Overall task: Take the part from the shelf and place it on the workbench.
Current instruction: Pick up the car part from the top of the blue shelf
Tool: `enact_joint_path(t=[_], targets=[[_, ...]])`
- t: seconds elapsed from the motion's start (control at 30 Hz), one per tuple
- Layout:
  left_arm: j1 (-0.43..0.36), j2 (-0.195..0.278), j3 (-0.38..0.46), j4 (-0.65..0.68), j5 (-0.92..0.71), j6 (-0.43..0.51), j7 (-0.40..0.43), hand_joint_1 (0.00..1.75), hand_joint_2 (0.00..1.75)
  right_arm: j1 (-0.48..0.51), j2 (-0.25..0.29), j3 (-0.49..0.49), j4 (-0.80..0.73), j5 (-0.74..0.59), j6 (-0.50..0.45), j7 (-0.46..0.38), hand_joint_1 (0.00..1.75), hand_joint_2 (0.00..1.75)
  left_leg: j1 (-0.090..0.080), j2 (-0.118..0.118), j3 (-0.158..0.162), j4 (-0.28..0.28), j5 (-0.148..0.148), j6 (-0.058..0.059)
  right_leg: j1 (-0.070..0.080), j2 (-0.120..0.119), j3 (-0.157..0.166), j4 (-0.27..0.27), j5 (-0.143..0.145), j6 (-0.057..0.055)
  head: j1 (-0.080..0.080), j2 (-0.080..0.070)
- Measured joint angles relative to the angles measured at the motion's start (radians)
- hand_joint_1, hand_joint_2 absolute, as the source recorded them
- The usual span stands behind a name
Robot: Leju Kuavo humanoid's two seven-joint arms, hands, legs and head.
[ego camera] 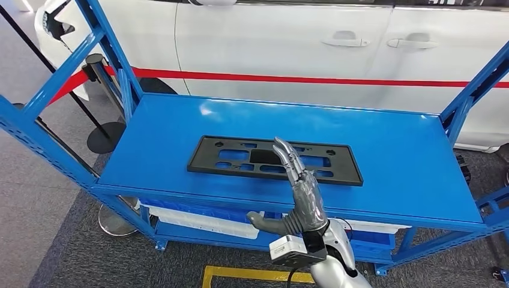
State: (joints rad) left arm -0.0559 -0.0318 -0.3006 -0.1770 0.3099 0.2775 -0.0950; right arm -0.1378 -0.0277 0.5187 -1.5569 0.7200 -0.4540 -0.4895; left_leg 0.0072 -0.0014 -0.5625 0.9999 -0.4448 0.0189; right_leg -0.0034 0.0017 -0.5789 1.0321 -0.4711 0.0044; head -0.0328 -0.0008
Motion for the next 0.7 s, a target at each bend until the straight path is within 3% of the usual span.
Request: enact_joint_path(t=[0.07,0.13,0.17,0.2,0.23,0.3,0.37,0.47,0.53,0.63,0.67,0.7], targets=[[0.000,-0.002,0.000,0.000,-0.001,0.000,-0.002,0.00,0.00,0.000,-0.006,0.002,0.002,0.047,-0.018,0.022,0.00,1.75,0.004,0.002,0.003,-0.008,0.006,0.008,-0.002,0.000,-0.036,0.080,-0.050,0.008,0.002,0.000],[0.000,-0.003,0.000,0.000,-0.004,-0.001,-0.003,0.00,0.00,0.003,-0.012,0.006,0.009,0.097,-0.034,0.042,0.00,1.75,0.002,0.002,0.001,-0.008,0.006,0.011,-0.005,0.000,-0.097,0.208,-0.110,0.014,0.004,0.000],[0.001,-0.003,0.000,0.000,-0.005,-0.002,-0.003,0.00,0.00,0.004,-0.016,0.008,0.013,0.121,-0.040,0.052,0.00,1.75,0.002,0.002,0.001,-0.007,0.005,0.011,-0.006,0.000,-0.119,0.250,-0.120,0.017,0.004,0.000],[0.001,-0.003,0.000,0.000,-0.006,-0.003,-0.003,0.00,0.00,0.005,-0.019,0.011,0.018,0.142,-0.043,0.060,0.00,1.75,0.002,0.002,0.001,-0.006,0.005,0.011,-0.008,-0.001,-0.124,0.256,-0.110,0.019,0.004,0.000],[0.001,-0.004,0.000,0.000,-0.007,-0.004,-0.003,0.00,0.00,0.005,-0.021,0.015,0.023,0.160,-0.046,0.067,0.00,1.75,0.002,0.001,0.001,-0.004,0.003,0.009,-0.010,-0.001,-0.109,0.224,-0.082,0.020,0.004,0.000],[0.000,-0.005,0.000,0.000,-0.007,-0.007,-0.003,0.00,0.00,0.002,-0.025,0.022,0.032,0.184,-0.047,0.073,0.00,1.75,0.002,0.000,0.002,0.003,-0.002,0.003,-0.013,-0.002,-0.043,0.088,-0.016,0.018,0.004,0.000],[0.000,-0.006,0.000,0.000,-0.007,-0.009,-0.005,0.00,0.00,0.000,-0.028,0.028,0.041,0.202,-0.050,0.075,0.00,1.75,-0.002,-0.001,0.000,0.010,-0.007,-0.007,-0.012,-0.001,-0.003,0.004,0.010,0.010,0.003,0.000],[0.000,-0.006,0.000,0.000,-0.007,-0.011,-0.007,0.00,0.00,-0.001,-0.033,0.035,0.057,0.216,-0.054,0.075,0.00,1.75,-0.001,-0.001,0.000,0.010,-0.009,-0.024,-0.009,0.001,-0.001,-0.007,0.011,-0.007,0.003,0.000],[0.000,-0.006,0.000,0.000,-0.007,-0.012,-0.009,0.00,0.00,-0.002,-0.035,0.038,0.063,0.218,-0.056,0.075,0.00,1.75,0.002,-0.001,-0.014,0.046,-0.035,-0.035,-0.012,0.000,0.001,-0.013,0.015,-0.018,0.002,0.000],[0.001,-0.006,0.000,0.000,-0.006,-0.012,-0.012,0.00,0.00,-0.003,-0.037,0.044,0.074,0.220,-0.058,0.075,0.00,1.75,0.005,-0.001,-0.096,0.224,-0.125,-0.045,-0.010,-0.002,0.000,-0.014,0.016,-0.027,0.000,0.000],[0.002,-0.006,0.000,0.000,-0.006,-0.013,-0.012,0.00,0.00,-0.003,-0.038,0.046,0.078,0.220,-0.058,0.075,0.00,1.75,0.005,-0.001,-0.120,0.275,-0.141,-0.046,-0.009,-0.003,0.000,-0.014,0.015,-0.028,0.000,0.000],[0.003,-0.006,0.000,0.000,-0.007,-0.014,-0.012,0.00,0.00,-0.004,-0.038,0.048,0.083,0.221,-0.058,0.076,0.00,1.75,0.005,-0.001,-0.130,0.293,-0.138,-0.045,-0.008,-0.002,0.000,-0.013,0.015,-0.029,0.000,0.000]])
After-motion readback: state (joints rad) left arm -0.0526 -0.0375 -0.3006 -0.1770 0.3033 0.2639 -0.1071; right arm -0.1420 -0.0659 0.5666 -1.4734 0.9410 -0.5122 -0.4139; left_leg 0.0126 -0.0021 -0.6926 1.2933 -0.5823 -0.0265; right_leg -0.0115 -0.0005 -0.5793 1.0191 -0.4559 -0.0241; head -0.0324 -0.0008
